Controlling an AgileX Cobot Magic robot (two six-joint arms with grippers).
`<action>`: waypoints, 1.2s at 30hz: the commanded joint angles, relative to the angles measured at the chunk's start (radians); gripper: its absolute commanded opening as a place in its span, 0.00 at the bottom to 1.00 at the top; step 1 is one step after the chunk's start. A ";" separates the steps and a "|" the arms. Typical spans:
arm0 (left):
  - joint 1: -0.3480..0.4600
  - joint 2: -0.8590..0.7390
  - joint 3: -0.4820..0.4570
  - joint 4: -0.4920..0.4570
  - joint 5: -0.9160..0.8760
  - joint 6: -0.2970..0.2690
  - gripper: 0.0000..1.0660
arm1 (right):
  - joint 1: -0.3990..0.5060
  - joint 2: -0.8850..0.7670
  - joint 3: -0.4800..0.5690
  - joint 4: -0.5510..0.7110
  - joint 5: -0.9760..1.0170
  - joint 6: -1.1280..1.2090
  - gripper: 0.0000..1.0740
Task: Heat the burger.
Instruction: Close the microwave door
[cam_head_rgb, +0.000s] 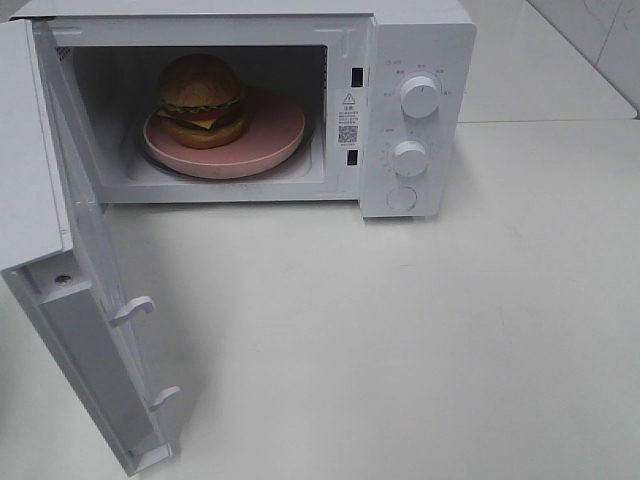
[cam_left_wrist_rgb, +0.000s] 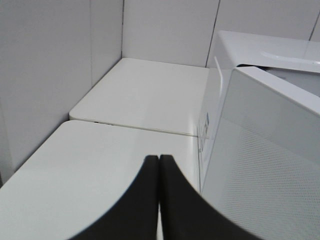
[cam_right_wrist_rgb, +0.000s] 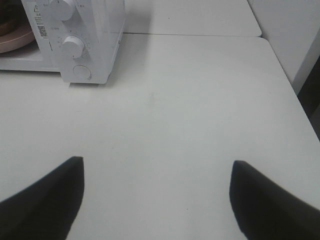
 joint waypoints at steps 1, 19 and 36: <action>0.002 0.070 0.003 0.145 -0.089 -0.109 0.00 | -0.003 -0.025 0.005 0.001 -0.006 -0.010 0.71; 0.002 0.495 0.003 0.542 -0.511 -0.330 0.00 | -0.003 -0.025 0.005 0.001 -0.006 -0.010 0.71; -0.094 0.657 -0.015 0.500 -0.657 -0.286 0.00 | -0.003 -0.025 0.005 0.001 -0.006 -0.010 0.71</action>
